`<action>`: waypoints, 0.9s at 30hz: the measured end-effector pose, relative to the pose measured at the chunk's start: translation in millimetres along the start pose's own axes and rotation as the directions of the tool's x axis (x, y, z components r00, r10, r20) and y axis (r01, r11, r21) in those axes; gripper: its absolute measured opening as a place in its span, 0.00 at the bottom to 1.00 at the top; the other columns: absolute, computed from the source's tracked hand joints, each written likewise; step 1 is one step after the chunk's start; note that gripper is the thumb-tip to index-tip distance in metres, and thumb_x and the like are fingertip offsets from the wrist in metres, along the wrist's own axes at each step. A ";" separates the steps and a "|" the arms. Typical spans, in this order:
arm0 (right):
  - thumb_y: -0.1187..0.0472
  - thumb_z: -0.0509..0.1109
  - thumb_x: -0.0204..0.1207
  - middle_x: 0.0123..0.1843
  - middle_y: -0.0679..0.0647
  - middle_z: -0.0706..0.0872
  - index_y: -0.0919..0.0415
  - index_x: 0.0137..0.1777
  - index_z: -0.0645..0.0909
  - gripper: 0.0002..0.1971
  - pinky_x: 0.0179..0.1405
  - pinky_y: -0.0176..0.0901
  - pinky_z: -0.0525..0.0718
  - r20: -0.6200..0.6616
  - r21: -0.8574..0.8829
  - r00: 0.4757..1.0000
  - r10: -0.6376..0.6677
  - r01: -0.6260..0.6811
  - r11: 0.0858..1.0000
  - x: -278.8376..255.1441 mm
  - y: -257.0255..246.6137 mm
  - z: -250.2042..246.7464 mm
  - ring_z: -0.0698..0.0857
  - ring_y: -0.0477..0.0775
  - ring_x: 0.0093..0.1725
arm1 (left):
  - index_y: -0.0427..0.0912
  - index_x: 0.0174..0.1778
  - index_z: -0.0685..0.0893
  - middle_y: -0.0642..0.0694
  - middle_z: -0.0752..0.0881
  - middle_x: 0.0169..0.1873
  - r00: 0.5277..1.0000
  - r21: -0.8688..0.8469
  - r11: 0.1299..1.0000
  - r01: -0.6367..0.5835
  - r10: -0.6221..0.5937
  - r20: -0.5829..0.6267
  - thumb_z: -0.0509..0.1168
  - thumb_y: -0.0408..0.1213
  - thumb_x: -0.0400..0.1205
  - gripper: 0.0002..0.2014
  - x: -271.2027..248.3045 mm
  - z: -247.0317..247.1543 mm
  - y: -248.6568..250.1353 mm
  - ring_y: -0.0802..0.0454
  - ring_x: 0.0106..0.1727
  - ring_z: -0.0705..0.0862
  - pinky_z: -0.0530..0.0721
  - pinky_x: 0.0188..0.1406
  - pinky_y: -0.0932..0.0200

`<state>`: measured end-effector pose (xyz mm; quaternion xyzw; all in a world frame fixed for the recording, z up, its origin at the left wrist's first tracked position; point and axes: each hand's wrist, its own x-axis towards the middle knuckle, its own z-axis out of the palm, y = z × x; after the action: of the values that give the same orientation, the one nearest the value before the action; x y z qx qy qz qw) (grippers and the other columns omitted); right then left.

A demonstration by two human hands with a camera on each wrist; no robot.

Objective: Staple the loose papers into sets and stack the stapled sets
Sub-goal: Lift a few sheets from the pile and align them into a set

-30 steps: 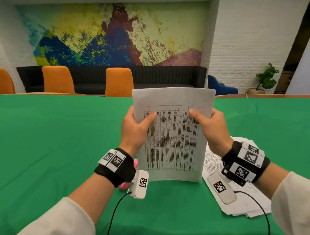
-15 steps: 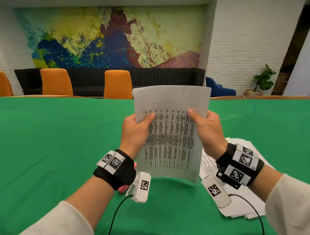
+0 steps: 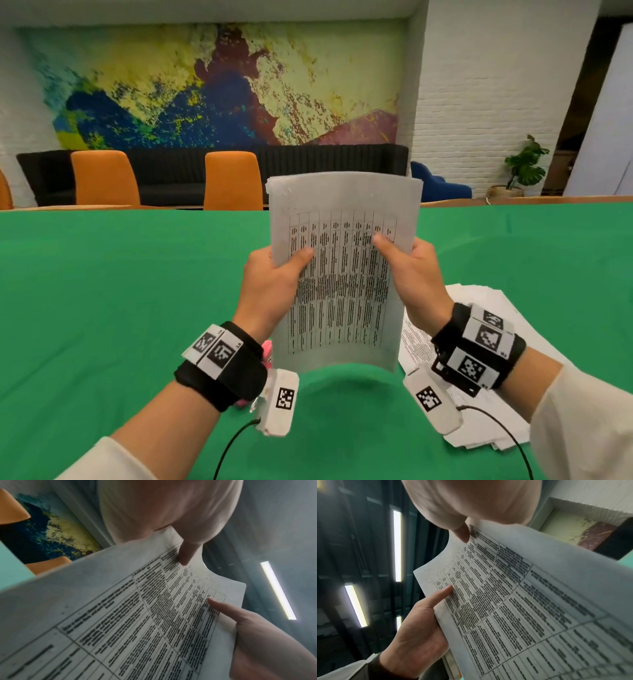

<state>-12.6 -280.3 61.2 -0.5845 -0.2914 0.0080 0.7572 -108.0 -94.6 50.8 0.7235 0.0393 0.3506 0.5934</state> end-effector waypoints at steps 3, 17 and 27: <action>0.63 0.68 0.89 0.52 0.42 0.95 0.52 0.59 0.88 0.09 0.45 0.32 0.89 0.013 -0.074 0.999 0.045 -0.044 0.996 -6.3 17.6 -2.1 0.93 0.42 0.53 | 0.41 0.53 0.92 0.32 0.91 0.52 0.998 0.024 0.998 0.059 -0.060 0.010 0.73 0.50 0.83 0.14 -10.8 0.1 -16.4 0.25 0.55 0.88 0.87 0.57 0.22; 0.61 0.69 0.88 0.53 0.40 0.95 0.48 0.58 0.88 0.08 0.54 0.35 0.86 0.022 -0.135 0.997 0.079 -0.075 0.988 -6.4 28.9 -4.1 0.92 0.39 0.55 | 0.49 0.64 0.90 0.56 0.94 0.54 0.986 0.010 0.986 0.164 -0.164 0.006 0.71 0.38 0.87 0.10 -17.4 3.1 -31.5 0.52 0.57 0.92 0.90 0.60 0.47; 0.60 0.69 0.88 0.53 0.42 0.95 0.49 0.58 0.88 0.08 0.52 0.34 0.88 0.017 -0.158 0.992 0.129 -0.125 0.980 -11.4 35.7 -8.4 0.92 0.40 0.54 | 0.50 0.64 0.91 0.55 0.94 0.55 0.983 0.051 0.982 0.182 -0.184 0.024 0.70 0.39 0.88 0.11 -22.2 1.5 -39.3 0.51 0.57 0.93 0.90 0.63 0.38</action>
<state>-6.6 -280.4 23.3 -0.6594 -0.2634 0.0412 0.7030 -109.7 -94.8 5.7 0.7360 0.1059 0.2832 0.6057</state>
